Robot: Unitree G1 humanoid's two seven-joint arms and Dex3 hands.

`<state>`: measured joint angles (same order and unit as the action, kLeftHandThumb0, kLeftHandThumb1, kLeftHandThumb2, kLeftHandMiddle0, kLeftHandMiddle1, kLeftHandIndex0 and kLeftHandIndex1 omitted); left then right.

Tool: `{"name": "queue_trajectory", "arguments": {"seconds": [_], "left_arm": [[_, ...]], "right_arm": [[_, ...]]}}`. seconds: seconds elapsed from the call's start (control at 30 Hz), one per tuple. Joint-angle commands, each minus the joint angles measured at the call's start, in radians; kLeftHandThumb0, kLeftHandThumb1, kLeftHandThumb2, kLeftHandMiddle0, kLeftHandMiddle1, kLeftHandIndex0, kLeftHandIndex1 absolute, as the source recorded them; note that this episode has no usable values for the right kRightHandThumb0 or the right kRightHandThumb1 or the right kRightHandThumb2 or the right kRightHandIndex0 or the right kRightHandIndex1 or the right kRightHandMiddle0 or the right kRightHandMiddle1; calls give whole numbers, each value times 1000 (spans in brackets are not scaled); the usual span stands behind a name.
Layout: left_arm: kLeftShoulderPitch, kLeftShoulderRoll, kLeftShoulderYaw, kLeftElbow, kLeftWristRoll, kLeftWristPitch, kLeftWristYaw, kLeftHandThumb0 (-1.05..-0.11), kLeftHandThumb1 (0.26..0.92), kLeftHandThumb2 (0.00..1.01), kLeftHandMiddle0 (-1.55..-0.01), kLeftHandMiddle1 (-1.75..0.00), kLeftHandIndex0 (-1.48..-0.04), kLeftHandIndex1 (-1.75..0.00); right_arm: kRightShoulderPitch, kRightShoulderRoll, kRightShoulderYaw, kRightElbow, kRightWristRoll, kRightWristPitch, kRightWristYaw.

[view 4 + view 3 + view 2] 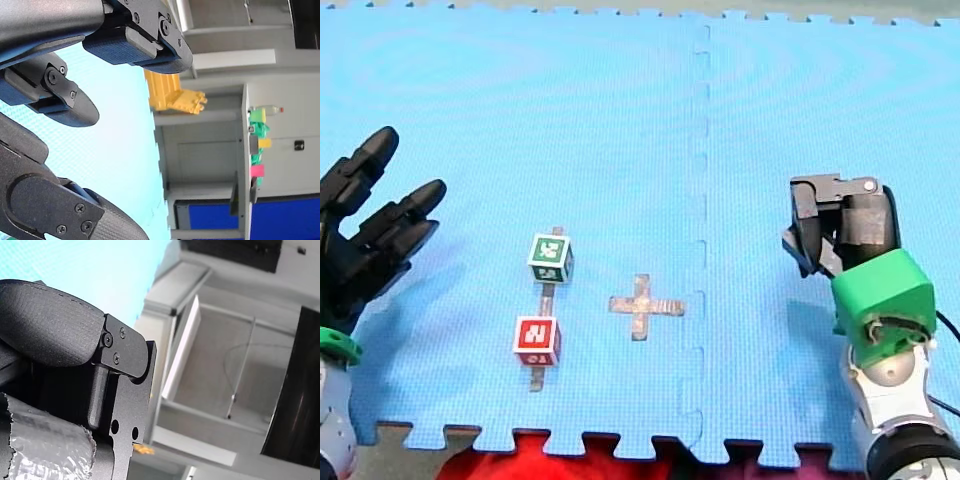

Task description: Stack cube left

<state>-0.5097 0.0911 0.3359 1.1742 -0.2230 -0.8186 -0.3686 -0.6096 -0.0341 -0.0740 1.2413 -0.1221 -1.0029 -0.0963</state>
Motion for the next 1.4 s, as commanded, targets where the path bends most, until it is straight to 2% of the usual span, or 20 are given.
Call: {"name": "queue_trajectory", "arguments": {"seconds": [0.0, 0.97, 1.37], "left_arm": [[2, 1, -5, 1, 5, -9, 6, -633, 632, 1, -763, -1, -470, -7], [-3, -7, -18, 4, 8, 9, 6, -632, 630, 0, -766, -1, -503, -3], [-1, -3, -18, -3, 11, 5, 16, -652, 632, 1, -761, 0, -496, 0]], "right_arm": [[3, -3, 0, -1, 0, -4, -3], [4, -3, 0, 1, 2, -7, -2], [3, -5, 4, 2, -3, -4, -11]]}}
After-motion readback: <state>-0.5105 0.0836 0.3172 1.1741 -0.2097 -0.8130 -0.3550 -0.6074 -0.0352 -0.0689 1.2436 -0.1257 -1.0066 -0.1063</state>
